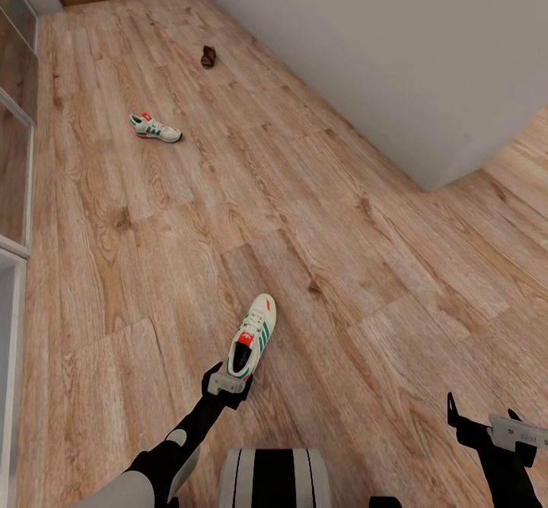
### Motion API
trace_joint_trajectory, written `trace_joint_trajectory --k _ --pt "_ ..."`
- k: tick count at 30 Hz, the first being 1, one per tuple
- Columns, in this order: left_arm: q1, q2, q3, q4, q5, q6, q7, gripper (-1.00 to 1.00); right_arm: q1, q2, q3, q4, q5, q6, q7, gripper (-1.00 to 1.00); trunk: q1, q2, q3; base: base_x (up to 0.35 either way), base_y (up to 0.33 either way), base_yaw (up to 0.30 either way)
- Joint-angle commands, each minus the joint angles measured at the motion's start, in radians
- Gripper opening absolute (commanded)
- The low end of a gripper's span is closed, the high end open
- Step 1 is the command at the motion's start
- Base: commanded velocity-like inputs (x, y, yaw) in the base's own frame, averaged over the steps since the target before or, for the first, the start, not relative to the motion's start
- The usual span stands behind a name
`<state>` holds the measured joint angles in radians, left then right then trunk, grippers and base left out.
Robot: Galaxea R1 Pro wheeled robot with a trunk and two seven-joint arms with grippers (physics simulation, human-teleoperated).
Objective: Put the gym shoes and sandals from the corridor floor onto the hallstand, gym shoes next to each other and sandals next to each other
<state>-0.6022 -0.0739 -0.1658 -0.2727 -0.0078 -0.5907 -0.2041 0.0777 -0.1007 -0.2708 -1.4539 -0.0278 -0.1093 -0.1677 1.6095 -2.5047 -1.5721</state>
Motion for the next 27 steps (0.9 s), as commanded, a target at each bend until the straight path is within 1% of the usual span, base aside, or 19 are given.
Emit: trace_joint_trajectory --k 1,11,27 --pt "-0.001 0.0 0.001 0.001 -0.001 -0.003 -0.003 1.0 0.001 -0.001 0.001 0.0 -0.003 -0.003 -0.003 1.0 0.0 0.0 -0.002 0.0 0.0 0.0" --pt "-0.001 0.0 0.002 0.001 0.002 -0.004 -0.003 1.0 0.0 -0.001 0.001 -0.001 -0.003 -0.003 -0.004 1.0 0.0 0.0 -0.01 0.0 0.0 0.0" --pt "-0.001 0.0 0.003 0.001 0.003 -0.004 -0.003 1.0 0.0 -0.001 0.002 0.0 -0.003 -0.003 -0.004 1.0 0.0 0.0 -0.013 0.0 0.0 0.0"
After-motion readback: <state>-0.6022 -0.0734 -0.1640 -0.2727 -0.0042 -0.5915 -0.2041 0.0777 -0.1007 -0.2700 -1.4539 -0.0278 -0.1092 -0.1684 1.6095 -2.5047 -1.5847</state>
